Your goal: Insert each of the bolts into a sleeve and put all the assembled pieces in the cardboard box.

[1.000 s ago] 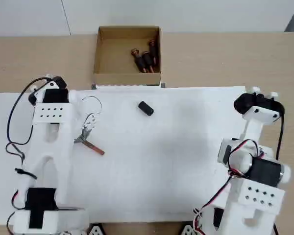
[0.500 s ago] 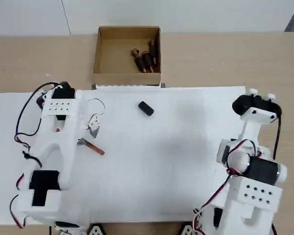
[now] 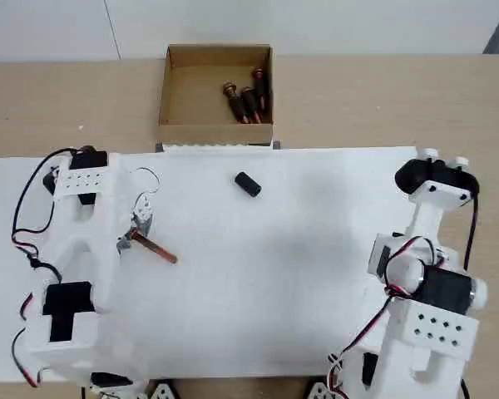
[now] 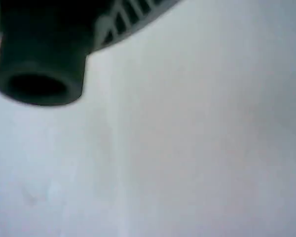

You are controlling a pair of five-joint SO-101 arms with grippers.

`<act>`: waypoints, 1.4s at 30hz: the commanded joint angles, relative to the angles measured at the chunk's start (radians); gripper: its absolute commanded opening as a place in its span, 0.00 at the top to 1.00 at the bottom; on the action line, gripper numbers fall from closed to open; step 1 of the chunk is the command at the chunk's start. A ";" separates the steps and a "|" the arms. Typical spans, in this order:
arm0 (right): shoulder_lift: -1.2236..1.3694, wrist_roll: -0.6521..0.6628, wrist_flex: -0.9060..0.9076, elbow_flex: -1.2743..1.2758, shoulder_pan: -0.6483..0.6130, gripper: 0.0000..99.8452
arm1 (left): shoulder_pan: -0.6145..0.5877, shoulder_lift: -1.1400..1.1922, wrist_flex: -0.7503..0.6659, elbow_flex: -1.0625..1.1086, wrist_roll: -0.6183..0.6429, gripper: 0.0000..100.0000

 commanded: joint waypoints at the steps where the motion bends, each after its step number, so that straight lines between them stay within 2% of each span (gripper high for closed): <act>1: -0.015 0.002 -0.021 -0.005 -0.002 1.00 | 0.008 -0.003 -0.038 -0.035 0.003 0.89; 8: -0.015 0.002 -0.021 -0.005 -0.002 1.00 | 0.008 -0.003 -0.091 0.004 0.003 1.00; 18: -0.015 0.002 -0.021 -0.005 -0.002 1.00 | 0.037 -0.012 -0.049 0.024 0.003 0.99; 23: -0.015 0.002 -0.021 -0.005 -0.002 1.00 | 0.124 -0.012 0.009 0.024 0.003 0.90; 26: -0.015 0.002 -0.021 -0.005 -0.002 1.00 | 0.129 -0.014 0.008 0.024 0.006 0.85; 33: -0.015 0.002 -0.013 -0.005 -0.002 1.00 | 0.115 -0.006 0.002 0.024 0.006 0.87; 42: -0.015 0.002 -0.013 -0.005 -0.002 1.00 | 0.115 -0.003 -0.133 0.028 0.005 0.90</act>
